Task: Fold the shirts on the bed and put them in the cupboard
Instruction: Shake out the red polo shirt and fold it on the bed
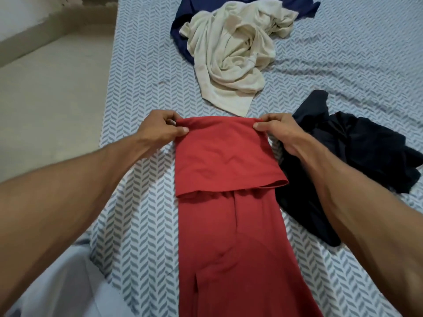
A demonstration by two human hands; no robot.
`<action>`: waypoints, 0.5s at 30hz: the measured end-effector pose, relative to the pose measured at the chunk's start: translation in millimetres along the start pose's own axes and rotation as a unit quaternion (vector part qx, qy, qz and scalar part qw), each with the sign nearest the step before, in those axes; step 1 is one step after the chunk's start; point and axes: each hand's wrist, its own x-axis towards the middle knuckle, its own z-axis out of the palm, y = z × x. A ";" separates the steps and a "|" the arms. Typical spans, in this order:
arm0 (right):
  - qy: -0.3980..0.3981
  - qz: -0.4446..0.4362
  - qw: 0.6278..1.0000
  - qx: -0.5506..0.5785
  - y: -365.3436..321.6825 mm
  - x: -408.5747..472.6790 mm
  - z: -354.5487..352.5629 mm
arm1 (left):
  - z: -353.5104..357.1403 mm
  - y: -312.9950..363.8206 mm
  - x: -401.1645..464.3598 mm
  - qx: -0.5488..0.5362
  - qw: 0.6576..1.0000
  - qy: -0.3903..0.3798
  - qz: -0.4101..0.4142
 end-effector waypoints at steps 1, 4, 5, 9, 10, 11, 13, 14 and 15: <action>-0.005 -0.004 1.000 0.004 -0.7 -5.4 -2.3 | -2.0 4.0 -4.0 -0.018 1.000 -0.006 -0.002; -0.010 -0.014 0.998 0.065 -9.2 -33.1 -9.0 | -8.3 19.5 -27.5 -0.070 0.997 -0.018 0.015; -0.018 -0.019 0.997 0.068 -11.6 -46.7 -9.5 | -10.7 21.6 -40.0 -0.061 0.998 -0.020 0.028; -0.026 -0.093 0.995 -0.031 -26.8 -91.9 -25.5 | -20.5 37.2 -79.3 -0.025 0.995 -0.002 0.096; -0.024 -0.112 0.992 -0.055 -29.3 -107.0 -32.1 | -23.6 39.3 -91.9 -0.015 0.994 -0.007 0.112; -0.028 -0.131 0.987 -0.091 -32.4 -122.3 -37.4 | -25.4 41.0 -104.8 0.001 0.992 -0.011 0.127; -0.037 -0.168 0.970 -0.171 -35.3 -152.6 -44.8 | -27.4 45.4 -132.2 0.044 0.987 -0.011 0.154; -0.031 -0.184 0.958 -0.218 -34.1 -167.6 -47.7 | -26.8 47.8 -147.0 0.070 0.983 -0.011 0.167; -0.022 -0.200 0.944 -0.263 -29.8 -188.5 -51.7 | -26.4 50.6 -165.9 0.104 0.978 -0.014 0.182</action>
